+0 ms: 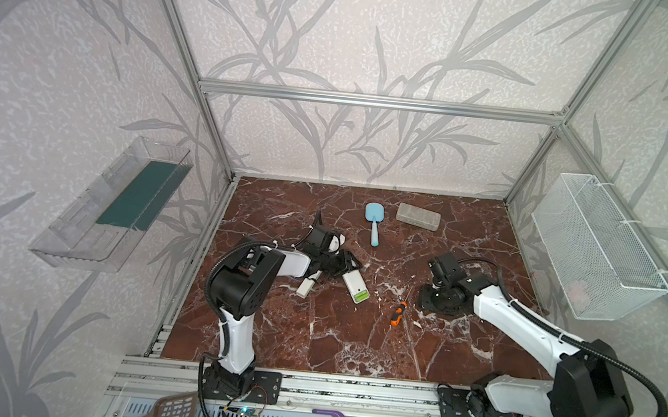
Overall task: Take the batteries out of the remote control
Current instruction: 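Grasp the orange-handled screwdriver with the left gripper and lift it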
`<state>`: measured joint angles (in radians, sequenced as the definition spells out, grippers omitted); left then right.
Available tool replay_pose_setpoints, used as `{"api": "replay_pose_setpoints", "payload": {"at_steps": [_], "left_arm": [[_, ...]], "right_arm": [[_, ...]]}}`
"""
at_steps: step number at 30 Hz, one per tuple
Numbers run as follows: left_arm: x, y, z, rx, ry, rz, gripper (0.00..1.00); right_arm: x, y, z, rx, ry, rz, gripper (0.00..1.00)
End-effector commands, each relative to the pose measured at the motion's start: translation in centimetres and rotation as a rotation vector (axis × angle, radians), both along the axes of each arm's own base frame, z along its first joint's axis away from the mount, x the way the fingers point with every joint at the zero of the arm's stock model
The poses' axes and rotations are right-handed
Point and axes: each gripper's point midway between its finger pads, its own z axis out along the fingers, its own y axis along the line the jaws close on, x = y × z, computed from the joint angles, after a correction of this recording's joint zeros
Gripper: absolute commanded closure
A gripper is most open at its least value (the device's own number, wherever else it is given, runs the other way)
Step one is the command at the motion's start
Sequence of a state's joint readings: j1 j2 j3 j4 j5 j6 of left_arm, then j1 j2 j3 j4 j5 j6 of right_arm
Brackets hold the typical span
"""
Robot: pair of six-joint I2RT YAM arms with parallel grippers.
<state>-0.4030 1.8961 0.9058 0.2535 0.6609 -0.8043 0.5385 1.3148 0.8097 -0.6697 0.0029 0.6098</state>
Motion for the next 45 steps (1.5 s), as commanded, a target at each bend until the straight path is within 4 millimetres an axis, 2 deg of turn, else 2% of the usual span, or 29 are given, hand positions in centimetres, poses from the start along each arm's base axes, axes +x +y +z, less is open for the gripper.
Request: {"api": "replay_pose_setpoints", "payload": {"at_steps": [1, 6, 10, 15, 20, 25, 27, 29, 32, 36, 41, 45], "left_arm": [[-0.8, 2.0, -0.3, 0.078, 0.001, 0.013, 0.49], [-0.8, 3.6, 1.3, 0.184, -0.064, 0.011, 0.47], [-0.8, 3.5, 2.2, 0.189, -0.072, 0.0, 0.47], [-1.7, 3.7, 4.1, 0.227, -0.146, -0.005, 0.48], [-3.1, 4.2, 4.4, 0.351, -0.193, -0.025, 0.48], [-3.6, 5.0, 4.9, 0.426, -0.227, -0.041, 0.48], [-3.7, 4.6, 5.5, 0.436, -0.255, -0.072, 0.48], [-4.3, 3.4, 6.3, 0.457, -0.293, -0.12, 0.48], [-6.5, 0.3, 7.6, 0.516, -0.392, -0.225, 0.48], [-10.4, -5.5, 7.7, 0.538, -0.521, -0.369, 0.47], [-13.2, -11.4, 6.5, 0.532, -0.585, -0.478, 0.44], [-13.9, -14.0, 4.1, 0.544, -0.557, -0.534, 0.43]], "right_arm": [[-1.5, 0.8, -0.2, -0.033, 0.04, -0.008, 0.4], [-2.2, 2.3, -0.2, -0.034, 0.053, 0.024, 0.4], [-2.2, 2.7, 0.5, -0.022, 0.025, 0.037, 0.41], [-1.4, 2.9, 2.0, 0.0, -0.042, 0.053, 0.41], [-0.1, 0.5, 3.7, -0.054, -0.155, 0.016, 0.41], [1.2, -1.2, 5.1, 0.025, -0.234, -0.071, 0.41], [1.5, -1.5, 5.7, 0.043, -0.273, -0.069, 0.41], [1.6, -1.8, 6.1, 0.03, -0.322, -0.032, 0.41], [1.8, -2.7, 6.7, -0.002, -0.388, -0.03, 0.41], [2.2, -3.5, 8.2, -0.016, -0.486, -0.025, 0.4], [2.6, -3.5, 10.2, -0.021, -0.611, 0.039, 0.36], [2.9, -3.1, 11.4, -0.001, -0.697, 0.079, 0.34]]}}
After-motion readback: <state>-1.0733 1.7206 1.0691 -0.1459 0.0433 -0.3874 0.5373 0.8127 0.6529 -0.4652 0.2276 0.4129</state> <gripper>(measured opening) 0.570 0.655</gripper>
